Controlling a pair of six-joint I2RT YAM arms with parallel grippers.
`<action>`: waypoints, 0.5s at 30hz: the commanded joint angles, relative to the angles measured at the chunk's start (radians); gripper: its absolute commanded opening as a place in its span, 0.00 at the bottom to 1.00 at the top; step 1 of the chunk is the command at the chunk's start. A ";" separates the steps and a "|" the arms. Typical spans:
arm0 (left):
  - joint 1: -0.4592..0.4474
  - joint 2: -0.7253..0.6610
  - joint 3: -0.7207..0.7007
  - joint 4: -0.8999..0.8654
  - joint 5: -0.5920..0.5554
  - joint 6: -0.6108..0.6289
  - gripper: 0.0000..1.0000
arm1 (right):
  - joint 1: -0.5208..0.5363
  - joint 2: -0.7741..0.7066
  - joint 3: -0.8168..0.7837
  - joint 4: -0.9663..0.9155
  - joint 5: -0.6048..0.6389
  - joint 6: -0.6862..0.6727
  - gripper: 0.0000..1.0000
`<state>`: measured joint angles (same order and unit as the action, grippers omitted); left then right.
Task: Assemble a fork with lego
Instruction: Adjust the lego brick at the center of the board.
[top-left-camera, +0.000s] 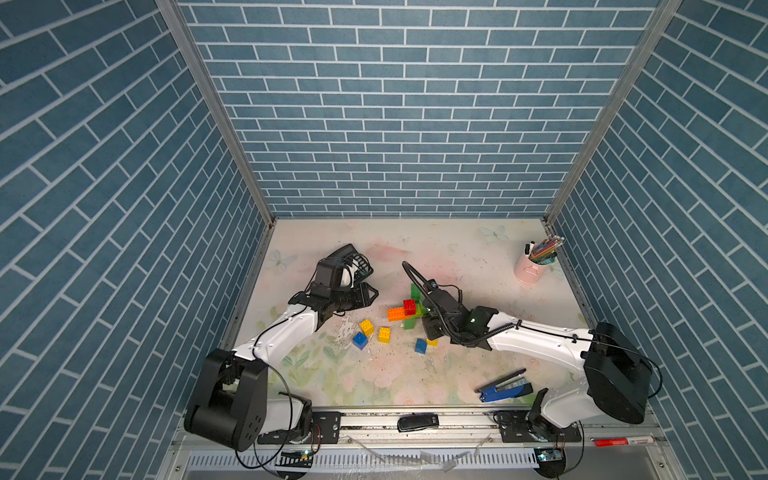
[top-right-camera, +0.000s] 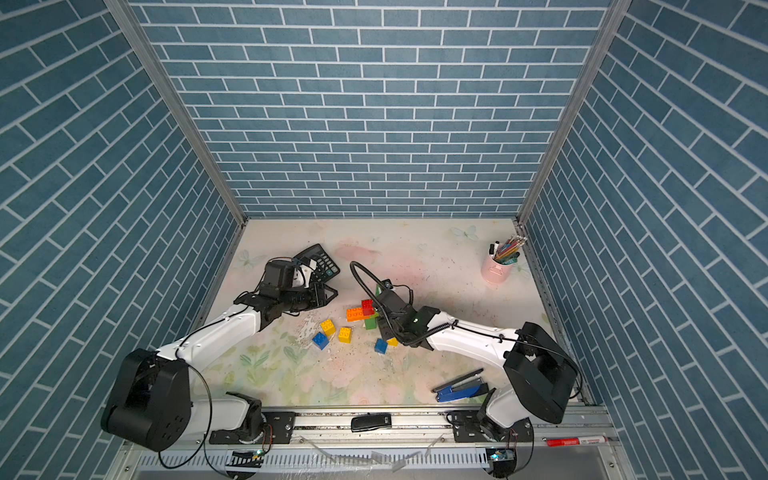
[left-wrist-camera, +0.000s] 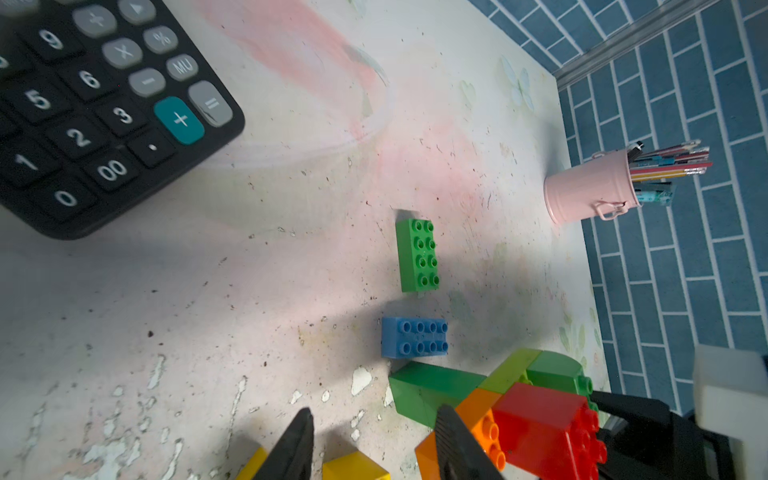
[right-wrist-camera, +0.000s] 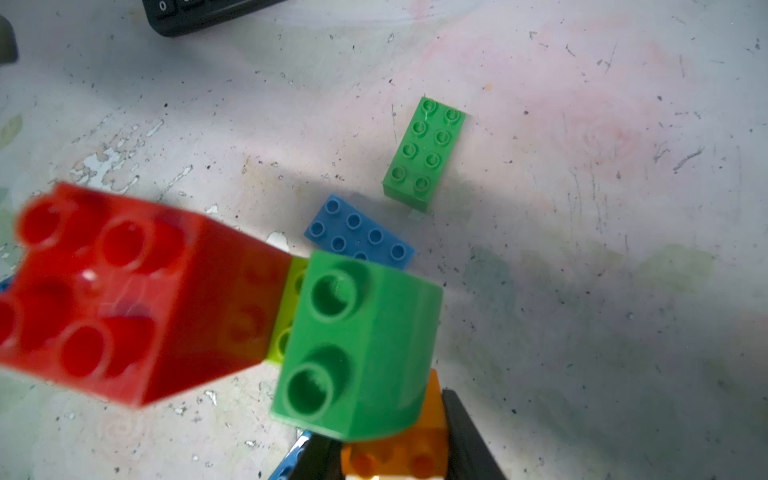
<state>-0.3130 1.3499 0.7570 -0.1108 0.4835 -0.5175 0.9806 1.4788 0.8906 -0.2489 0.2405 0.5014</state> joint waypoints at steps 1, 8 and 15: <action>-0.015 0.031 0.025 -0.009 -0.011 0.018 0.49 | -0.024 -0.025 -0.017 0.028 -0.028 0.029 0.00; -0.054 0.098 0.063 -0.061 -0.017 0.040 0.49 | -0.088 -0.013 -0.024 0.080 -0.081 0.022 0.00; -0.084 0.125 0.069 -0.085 -0.024 0.038 0.49 | -0.146 0.020 -0.003 0.125 -0.120 0.002 0.00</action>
<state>-0.3832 1.4677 0.8059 -0.1654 0.4721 -0.4969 0.8497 1.4761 0.8814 -0.1589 0.1467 0.5007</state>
